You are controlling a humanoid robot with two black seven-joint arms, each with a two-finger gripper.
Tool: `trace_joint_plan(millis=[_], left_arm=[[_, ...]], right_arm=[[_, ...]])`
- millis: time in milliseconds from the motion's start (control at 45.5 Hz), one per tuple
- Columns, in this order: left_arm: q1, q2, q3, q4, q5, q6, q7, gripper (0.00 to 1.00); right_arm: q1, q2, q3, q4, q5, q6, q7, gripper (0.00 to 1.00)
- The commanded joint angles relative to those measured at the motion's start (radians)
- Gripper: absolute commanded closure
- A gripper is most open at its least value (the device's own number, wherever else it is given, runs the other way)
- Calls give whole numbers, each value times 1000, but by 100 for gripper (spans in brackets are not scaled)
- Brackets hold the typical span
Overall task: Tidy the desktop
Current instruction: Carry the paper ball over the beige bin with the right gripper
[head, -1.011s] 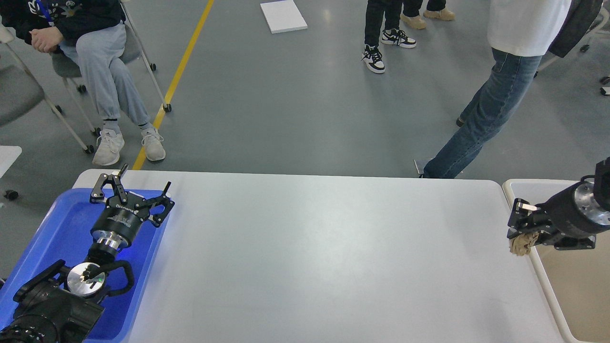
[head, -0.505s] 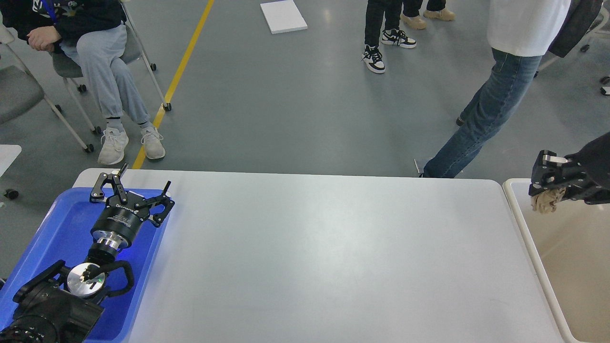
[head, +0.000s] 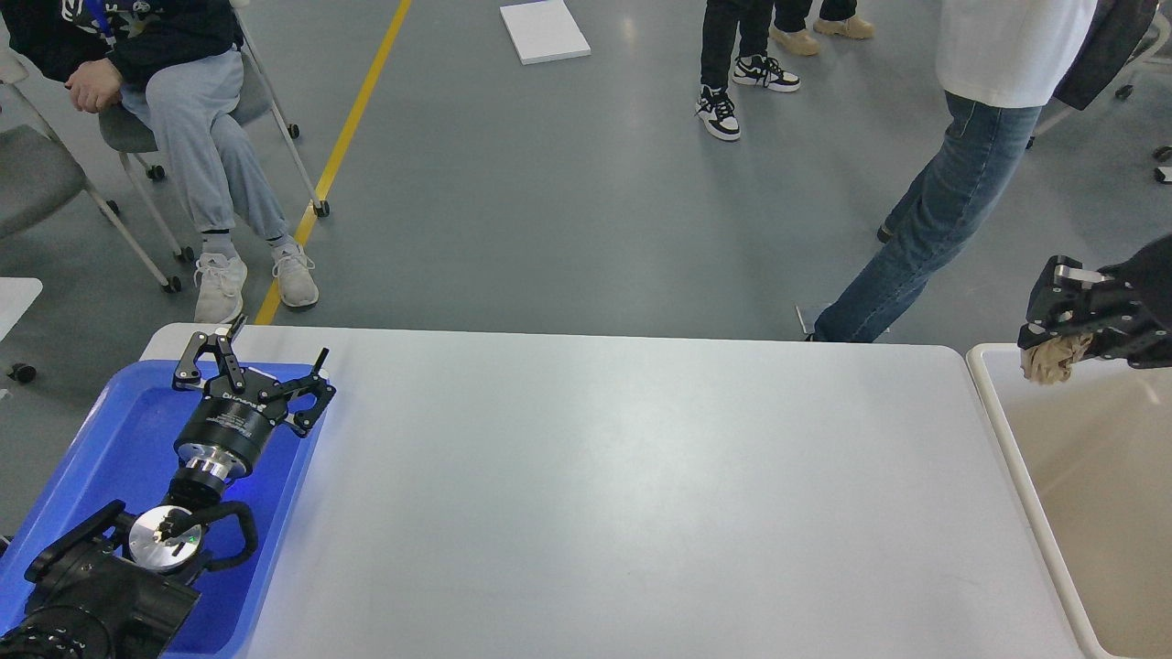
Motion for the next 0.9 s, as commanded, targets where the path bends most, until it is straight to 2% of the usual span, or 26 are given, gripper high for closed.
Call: trace_joint_plan(millis=[0, 484, 879], left_arm=[[0, 0, 0, 0, 0, 0, 0, 0], [0, 0, 0, 0, 0, 0, 0, 0], [0, 0, -1, 0, 0, 0, 0, 0]], right_arm=[[13, -31, 1, -4, 7, -5, -1, 100], [-40, -272, 81, -97, 6, -9, 1, 100], [-329, -433, 308, -223, 11, -46, 7, 100]])
